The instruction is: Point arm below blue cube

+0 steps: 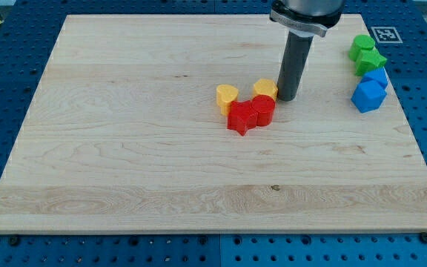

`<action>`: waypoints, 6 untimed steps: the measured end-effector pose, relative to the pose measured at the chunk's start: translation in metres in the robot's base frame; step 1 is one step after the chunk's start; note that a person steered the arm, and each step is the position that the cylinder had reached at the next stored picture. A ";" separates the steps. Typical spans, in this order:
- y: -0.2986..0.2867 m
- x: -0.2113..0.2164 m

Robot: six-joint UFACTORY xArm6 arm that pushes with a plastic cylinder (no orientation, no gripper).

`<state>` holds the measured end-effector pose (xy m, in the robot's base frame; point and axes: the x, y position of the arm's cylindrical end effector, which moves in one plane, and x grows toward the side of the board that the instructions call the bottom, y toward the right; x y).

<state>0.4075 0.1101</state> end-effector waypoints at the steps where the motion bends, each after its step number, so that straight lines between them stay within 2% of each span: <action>1: -0.009 -0.001; 2: -0.019 -0.002; 6: 0.009 0.019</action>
<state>0.4267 0.1187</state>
